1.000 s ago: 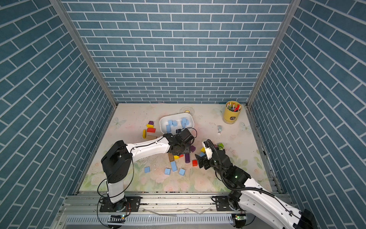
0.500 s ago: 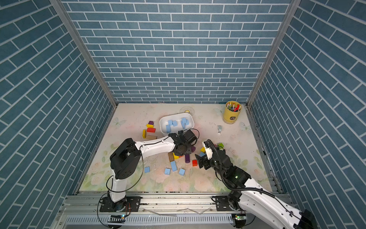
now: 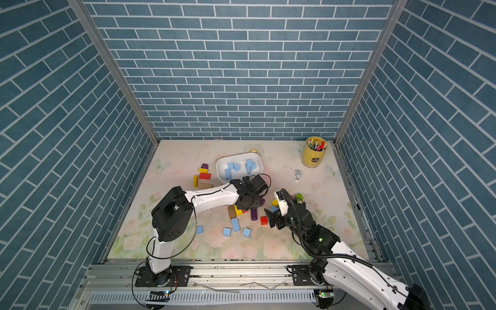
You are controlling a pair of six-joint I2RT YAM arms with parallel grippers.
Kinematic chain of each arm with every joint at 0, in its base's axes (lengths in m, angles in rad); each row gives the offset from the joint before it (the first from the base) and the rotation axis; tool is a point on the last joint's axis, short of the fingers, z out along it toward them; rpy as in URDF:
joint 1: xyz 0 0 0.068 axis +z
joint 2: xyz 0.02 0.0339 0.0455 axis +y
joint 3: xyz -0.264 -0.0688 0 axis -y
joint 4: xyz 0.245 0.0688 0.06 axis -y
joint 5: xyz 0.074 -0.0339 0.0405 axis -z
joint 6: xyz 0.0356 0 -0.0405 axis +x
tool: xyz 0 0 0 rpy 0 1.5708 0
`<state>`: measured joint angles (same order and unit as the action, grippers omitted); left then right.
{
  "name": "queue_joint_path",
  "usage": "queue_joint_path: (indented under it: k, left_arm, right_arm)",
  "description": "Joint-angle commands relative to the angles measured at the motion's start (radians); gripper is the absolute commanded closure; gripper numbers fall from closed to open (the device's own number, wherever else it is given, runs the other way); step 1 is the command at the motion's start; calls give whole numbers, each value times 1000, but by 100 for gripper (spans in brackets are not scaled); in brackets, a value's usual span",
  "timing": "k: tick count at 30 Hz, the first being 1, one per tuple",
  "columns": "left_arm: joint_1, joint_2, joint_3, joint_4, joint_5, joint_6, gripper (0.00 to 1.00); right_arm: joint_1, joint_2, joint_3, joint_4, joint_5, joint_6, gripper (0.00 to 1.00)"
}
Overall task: Pick out the blue building blocks
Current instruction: Pick up the building block from the center of the board, then place the building block in the storage box.
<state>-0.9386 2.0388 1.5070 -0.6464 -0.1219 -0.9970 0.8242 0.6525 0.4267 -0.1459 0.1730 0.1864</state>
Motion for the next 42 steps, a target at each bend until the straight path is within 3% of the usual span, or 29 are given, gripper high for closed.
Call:
queue_joint_path:
  k: [1,11,25,32,42]
  left_arm:
    - [-4,-9,28,-40,-38,23,80]
    - [24,-118,80,-101,-128,109,87]
    - [176,-149,219,-164,-182,263,87]
    - [253,-54,342,-185,-149,320,86]
    - [336,239,706,-303,-78,359,85]
  right_arm:
    - [-2,-10,-20,-4,16,16,6]
    - [-2,-19,-20,-6,17,18,6]
    - [-1,-19,-15,-10,13,22,5]
    - [-2,-15,-10,-10,9,25,5]
    - [-2,-11,-2,-21,7,31,5]
